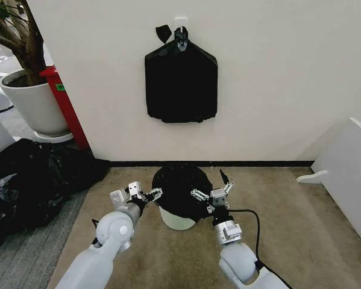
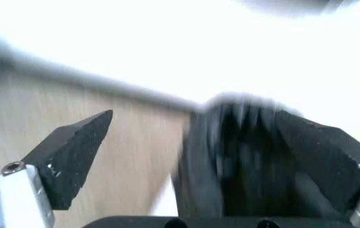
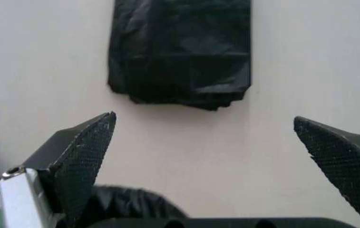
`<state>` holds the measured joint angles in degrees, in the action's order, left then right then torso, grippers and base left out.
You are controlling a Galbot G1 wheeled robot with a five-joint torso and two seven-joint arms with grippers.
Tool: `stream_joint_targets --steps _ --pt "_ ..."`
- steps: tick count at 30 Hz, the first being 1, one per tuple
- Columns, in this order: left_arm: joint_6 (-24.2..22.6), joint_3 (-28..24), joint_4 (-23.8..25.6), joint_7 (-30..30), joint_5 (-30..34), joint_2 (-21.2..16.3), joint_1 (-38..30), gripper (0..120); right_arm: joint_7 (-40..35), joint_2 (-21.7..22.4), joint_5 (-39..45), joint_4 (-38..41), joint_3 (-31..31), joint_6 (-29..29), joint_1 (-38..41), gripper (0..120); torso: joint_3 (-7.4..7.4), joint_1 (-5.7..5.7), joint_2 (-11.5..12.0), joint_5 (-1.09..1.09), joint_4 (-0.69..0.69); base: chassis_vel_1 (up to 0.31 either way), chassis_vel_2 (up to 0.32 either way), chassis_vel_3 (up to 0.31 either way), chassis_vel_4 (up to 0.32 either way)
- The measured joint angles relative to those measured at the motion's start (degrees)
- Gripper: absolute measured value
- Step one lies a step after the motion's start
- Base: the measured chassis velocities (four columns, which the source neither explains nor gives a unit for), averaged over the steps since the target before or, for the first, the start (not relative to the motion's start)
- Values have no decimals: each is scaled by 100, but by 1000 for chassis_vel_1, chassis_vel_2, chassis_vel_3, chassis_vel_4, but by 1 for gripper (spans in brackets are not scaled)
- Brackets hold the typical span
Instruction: Place the garbage bag over the trash bin.
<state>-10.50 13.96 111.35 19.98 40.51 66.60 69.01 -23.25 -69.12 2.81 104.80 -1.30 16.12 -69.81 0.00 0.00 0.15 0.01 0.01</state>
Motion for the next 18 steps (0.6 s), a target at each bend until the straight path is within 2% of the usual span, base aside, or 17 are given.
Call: stream_joint_targets --steps 1,2,3,5,7,9,10,13,18 --pt "174 9 25 -73 -208 0 29 100 -6 -1 12 15 -31 -15 5 100 0 0 0 0 0 0 0 0 0" --pt "790 78 89 -337 -897 19 114 100 -17 -5 33 61 -173 -87 12 100 0 0 0 0 0 0 0 0 0" --pt "1177 204 109 -518 -1321 58 163 100 -18 -12 24 104 -320 -210 -5 100 0 0 0 0 -1 0 0 0 0" --pt "1779 530 151 -805 -1813 157 251 100 -41 -22 48 235 -688 -478 -76 100 0 0 0 2 -2 0 0 0 0" --pt "2085 811 215 -984 -1924 267 371 100 -21 -8 194 351 -939 -613 -157 100 0 0 -1 -2 -2 0 0 0 0" --pt "2127 899 238 -1033 -1940 300 412 100 -8 -3 239 363 -987 -609 -173 100 0 0 0 -1 -2 0 0 0 0" --pt "2213 1150 323 -1179 -1953 404 554 100 47 18 401 378 -1157 -545 -230 100 0 0 0 2 -1 0 0 0 0" --pt "2182 1481 494 -1250 -1891 576 823 100 393 80 565 403 -1531 -531 -376 100 0 0 0 0 -1 0 0 0 0" --pt "2010 1672 644 -1234 -1794 738 1027 100 663 178 735 399 -1939 -561 -479 100 0 0 -1 1 0 0 0 0 0"
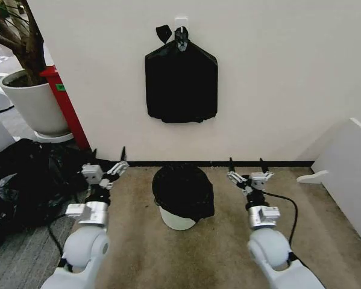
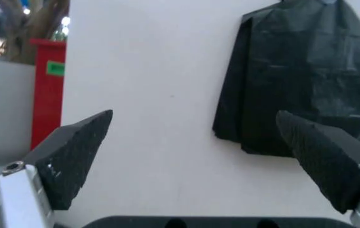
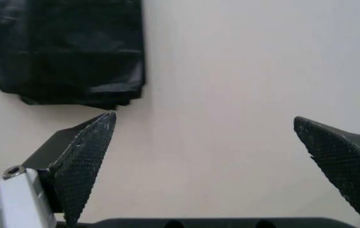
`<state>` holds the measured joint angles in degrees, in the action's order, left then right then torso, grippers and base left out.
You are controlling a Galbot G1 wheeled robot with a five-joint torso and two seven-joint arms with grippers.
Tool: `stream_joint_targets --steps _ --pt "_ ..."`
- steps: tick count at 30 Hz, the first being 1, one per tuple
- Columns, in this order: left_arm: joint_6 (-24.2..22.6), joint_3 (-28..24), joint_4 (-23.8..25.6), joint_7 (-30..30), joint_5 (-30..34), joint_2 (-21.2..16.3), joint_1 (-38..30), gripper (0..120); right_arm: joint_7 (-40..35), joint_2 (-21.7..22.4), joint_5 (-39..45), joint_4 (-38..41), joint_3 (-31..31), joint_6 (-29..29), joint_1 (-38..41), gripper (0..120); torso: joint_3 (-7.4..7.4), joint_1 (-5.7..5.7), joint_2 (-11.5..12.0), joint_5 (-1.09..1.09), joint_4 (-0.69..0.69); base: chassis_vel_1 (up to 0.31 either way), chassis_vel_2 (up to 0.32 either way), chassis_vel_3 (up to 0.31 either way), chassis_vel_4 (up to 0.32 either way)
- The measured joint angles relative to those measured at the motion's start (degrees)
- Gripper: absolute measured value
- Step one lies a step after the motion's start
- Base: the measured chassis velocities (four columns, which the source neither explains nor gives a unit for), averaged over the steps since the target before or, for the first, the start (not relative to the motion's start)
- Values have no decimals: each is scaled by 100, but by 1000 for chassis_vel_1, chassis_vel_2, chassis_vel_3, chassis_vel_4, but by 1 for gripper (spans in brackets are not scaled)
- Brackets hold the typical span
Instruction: Place the garbage bag over the trash bin.
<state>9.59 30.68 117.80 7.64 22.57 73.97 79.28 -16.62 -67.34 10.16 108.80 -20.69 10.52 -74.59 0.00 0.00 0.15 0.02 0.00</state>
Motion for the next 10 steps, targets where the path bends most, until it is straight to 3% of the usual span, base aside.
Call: stream_joint_targets --steps 5,10 --pt "-160 -1 160 12 249 86 80 100 508 79 199 -142 -584 76 -68 100 0 0 0 0 -2 0 0 0 0" --pt "-249 -31 208 11 310 101 86 100 623 86 212 -198 -676 171 -81 100 0 0 -1 0 -1 0 0 0 0"
